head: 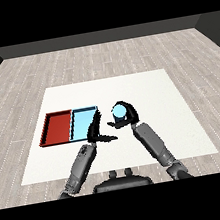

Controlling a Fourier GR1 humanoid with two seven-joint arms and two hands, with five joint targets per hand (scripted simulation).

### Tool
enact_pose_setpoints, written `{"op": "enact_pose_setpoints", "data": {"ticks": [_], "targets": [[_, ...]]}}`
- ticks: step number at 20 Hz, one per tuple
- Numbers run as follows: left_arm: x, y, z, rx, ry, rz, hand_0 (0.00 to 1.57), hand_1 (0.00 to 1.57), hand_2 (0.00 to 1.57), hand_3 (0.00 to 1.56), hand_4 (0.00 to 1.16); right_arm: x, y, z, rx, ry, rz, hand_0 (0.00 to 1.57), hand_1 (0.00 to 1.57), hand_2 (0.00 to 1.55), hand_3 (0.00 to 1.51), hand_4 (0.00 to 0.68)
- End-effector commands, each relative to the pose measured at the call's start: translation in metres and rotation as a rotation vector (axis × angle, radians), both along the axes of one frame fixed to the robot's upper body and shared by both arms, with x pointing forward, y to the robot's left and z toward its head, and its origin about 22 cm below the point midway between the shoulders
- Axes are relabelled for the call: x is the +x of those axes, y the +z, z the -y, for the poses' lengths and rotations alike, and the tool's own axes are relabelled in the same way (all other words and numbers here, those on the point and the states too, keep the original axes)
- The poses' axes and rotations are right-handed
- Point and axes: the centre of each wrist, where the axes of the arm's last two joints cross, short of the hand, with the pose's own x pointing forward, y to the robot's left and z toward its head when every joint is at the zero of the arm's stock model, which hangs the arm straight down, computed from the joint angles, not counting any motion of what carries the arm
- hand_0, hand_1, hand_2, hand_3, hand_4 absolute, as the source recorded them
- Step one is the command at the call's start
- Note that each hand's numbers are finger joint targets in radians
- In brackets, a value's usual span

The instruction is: Pick the blue can and put it in the blue box

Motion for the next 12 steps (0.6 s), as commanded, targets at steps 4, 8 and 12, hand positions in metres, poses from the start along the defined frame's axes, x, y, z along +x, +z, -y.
{"op": "enact_pose_setpoints", "data": {"ticks": [4, 8, 12], "targets": [[0.003, -0.007, 0.004, 0.020, -0.013, -0.048, 0.00, 0.00, 0.00, 0.00, 0.00, -0.014, 0.002, -0.025, 0.006, 0.028, 0.017, 1.40, 1.40, 1.44, 1.40, 0.679], [0.018, -0.012, 0.023, 0.024, -0.015, -0.053, 0.00, 0.00, 0.00, 0.00, 0.00, -0.007, 0.018, -0.028, 0.007, 0.059, 0.006, 1.39, 1.39, 1.45, 1.42, 0.681], [0.003, -0.020, 0.018, 0.015, -0.026, -0.065, 0.00, 0.00, 0.00, 0.00, 0.00, 0.000, 0.005, -0.016, 0.022, 0.053, 0.033, 1.39, 1.39, 1.44, 1.40, 0.659]]}}
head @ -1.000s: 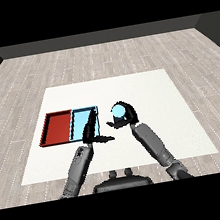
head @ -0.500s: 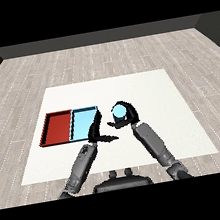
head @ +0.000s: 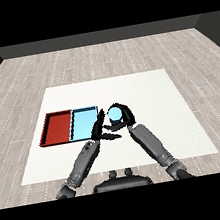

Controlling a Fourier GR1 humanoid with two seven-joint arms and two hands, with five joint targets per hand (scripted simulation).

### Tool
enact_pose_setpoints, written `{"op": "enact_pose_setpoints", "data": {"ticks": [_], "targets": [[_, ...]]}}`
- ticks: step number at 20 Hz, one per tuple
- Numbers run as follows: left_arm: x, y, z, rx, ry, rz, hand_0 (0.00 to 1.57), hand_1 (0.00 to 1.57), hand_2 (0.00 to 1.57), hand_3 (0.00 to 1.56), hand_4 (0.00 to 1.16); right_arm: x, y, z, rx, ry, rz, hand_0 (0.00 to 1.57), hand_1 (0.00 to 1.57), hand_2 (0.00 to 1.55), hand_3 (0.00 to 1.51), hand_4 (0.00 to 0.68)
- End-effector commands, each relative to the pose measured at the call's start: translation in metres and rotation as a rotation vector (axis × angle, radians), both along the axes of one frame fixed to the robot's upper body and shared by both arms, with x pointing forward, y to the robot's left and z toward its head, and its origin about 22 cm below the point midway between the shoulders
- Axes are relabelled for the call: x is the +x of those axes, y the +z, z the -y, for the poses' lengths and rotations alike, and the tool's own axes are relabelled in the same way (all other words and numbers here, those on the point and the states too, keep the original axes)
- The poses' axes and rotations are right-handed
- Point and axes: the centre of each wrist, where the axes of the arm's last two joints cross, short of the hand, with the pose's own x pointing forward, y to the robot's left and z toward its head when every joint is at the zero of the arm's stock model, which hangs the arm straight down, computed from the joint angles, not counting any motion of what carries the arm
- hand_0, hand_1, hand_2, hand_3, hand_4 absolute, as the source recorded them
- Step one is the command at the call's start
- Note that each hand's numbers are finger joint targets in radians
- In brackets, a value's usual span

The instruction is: Pick the blue can and put it in the blue box

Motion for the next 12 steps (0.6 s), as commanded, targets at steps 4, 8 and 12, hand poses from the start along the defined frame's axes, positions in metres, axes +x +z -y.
{"op": "enact_pose_setpoints", "data": {"ticks": [4, 8, 12], "targets": [[0.014, -0.007, -0.008, -0.018, -0.024, 0.008, 0.00, 0.00, 0.00, 0.00, 0.00, -0.003, 0.004, -0.012, -0.029, 0.031, 0.012, 1.39, 1.39, 1.43, 1.39, 0.651], [0.016, 0.004, 0.007, 0.003, -0.025, -0.003, 0.00, 0.00, 0.00, 0.00, 0.00, 0.008, 0.017, -0.003, -0.030, 0.049, 0.002, 1.42, 1.42, 1.43, 1.39, 0.651], [0.014, 0.006, 0.016, 0.013, -0.031, 0.010, 0.00, 0.00, 0.00, 0.00, 0.00, -0.011, 0.008, -0.024, -0.031, 0.063, -0.015, 1.42, 1.42, 1.44, 1.40, 0.617]]}}
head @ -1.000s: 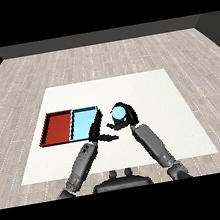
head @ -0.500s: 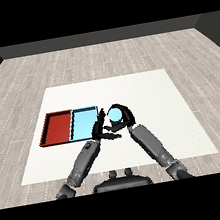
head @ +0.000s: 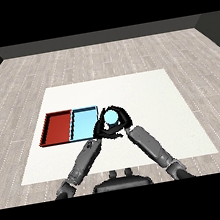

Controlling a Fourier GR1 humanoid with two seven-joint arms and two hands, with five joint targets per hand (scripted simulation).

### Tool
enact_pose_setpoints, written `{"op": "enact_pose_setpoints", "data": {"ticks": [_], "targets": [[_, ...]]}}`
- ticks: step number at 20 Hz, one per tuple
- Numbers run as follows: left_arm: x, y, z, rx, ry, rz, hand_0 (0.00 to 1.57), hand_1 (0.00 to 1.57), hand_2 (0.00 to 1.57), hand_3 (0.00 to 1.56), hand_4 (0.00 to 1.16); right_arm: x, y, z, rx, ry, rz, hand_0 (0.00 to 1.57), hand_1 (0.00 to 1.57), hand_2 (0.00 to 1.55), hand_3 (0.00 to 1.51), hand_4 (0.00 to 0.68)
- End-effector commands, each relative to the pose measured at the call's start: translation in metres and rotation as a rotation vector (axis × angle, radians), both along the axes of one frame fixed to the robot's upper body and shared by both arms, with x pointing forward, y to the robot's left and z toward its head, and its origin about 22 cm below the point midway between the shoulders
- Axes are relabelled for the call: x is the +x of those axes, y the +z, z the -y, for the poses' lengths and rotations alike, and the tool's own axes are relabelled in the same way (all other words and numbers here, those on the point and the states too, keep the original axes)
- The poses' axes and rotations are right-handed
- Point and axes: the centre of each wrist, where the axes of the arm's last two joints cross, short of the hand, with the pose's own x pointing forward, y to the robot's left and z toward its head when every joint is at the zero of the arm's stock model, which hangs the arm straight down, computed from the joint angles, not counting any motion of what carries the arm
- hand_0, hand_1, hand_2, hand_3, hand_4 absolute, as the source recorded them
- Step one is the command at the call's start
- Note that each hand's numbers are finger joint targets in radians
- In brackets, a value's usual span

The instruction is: Pick the blue can and put it in the blue box

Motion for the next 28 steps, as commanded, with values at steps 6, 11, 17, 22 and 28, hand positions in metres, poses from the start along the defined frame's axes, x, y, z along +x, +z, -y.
{"op": "enact_pose_setpoints", "data": {"ticks": [6, 11, 17, 22, 28], "targets": [[-0.006, 0.009, 0.010, 0.022, -0.006, 0.036, 0.00, 0.00, 0.00, 0.00, 0.17, -0.010, -0.003, -0.026, -0.036, 0.048, 0.005, 1.32, 1.32, 1.43, 1.40, 0.617], [0.003, 0.005, 0.028, 0.247, 0.066, 0.092, 0.45, 0.45, 0.56, 0.41, 0.28, -0.003, 0.010, -0.024, -0.025, 0.079, 0.022, 1.45, 1.45, 1.46, 1.39, 0.595], [0.006, 0.016, 0.018, 0.438, 0.061, 0.212, 0.00, 0.00, 0.15, 0.00, 0.31, -0.020, -0.003, -0.048, -0.038, 0.066, 0.046, 1.46, 1.46, 1.46, 1.39, 0.595], [0.005, 0.013, 0.023, 0.172, 0.177, 0.118, 1.01, 1.01, 1.04, 0.90, 0.70, -0.016, -0.008, -0.035, 0.002, 0.091, 0.020, 1.44, 1.44, 1.45, 1.40, 0.611], [0.010, 0.015, 0.018, 0.191, 0.152, 0.115, 0.58, 0.58, 0.71, 0.50, 0.66, -0.023, -0.007, -0.040, -0.015, 0.091, -0.006, 1.44, 1.44, 1.45, 1.39, 0.591]]}}
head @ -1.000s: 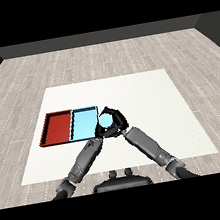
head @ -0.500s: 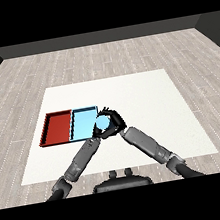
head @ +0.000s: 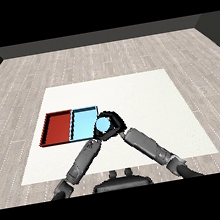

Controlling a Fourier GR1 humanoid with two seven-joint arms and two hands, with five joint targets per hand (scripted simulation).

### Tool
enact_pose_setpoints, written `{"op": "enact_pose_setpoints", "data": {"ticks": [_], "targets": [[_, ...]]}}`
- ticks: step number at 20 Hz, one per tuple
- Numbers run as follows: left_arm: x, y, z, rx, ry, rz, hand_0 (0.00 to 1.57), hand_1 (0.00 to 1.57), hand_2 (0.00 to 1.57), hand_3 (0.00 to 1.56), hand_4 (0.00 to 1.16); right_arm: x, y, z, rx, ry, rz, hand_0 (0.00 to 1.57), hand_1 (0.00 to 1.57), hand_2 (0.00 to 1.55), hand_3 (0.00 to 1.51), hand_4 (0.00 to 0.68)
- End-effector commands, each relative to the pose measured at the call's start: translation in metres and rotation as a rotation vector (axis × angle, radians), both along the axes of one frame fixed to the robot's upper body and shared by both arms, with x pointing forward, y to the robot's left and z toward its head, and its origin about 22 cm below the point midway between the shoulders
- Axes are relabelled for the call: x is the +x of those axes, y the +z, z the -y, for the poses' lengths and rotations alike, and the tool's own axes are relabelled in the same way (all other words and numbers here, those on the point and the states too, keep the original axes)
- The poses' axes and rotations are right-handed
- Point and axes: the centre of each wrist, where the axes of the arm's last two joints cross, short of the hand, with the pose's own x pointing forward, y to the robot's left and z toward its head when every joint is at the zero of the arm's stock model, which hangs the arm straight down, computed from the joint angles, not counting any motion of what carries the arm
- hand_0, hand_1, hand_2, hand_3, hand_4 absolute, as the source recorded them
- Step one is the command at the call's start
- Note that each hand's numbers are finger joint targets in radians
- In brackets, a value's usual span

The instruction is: Pick the blue can and put it in the blue box

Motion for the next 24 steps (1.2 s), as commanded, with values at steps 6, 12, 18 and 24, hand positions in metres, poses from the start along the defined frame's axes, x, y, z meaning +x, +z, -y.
{"op": "enact_pose_setpoints", "data": {"ticks": [6, 12, 18, 24], "targets": [[0.012, 0.009, -0.001, -0.131, -0.003, -0.109, 1.48, 1.48, 1.46, 1.37, 0.60, -0.011, 0.006, -0.015, 0.058, 0.019, -0.065, 1.41, 1.41, 1.45, 1.40, 0.552], [0.003, -0.006, 0.006, -0.131, -0.005, -0.108, 1.57, 1.57, 1.52, 1.45, 1.10, -0.001, 0.004, 0.003, 0.099, 0.010, -0.101, 0.00, 0.00, 0.00, 0.00, 0.000], [0.003, -0.011, 0.016, -0.123, -0.005, -0.097, 1.57, 1.57, 1.52, 1.45, 1.12, -0.003, 0.004, 0.009, 0.108, 0.007, -0.095, 0.00, 0.00, 0.00, 0.00, 0.000], [-0.002, -0.007, 0.006, -0.080, 0.010, -0.085, 1.57, 1.57, 1.57, 1.50, 1.14, 0.015, -0.012, 0.012, 0.094, 0.003, -0.121, 0.00, 0.00, 0.00, 0.00, 0.000]]}}
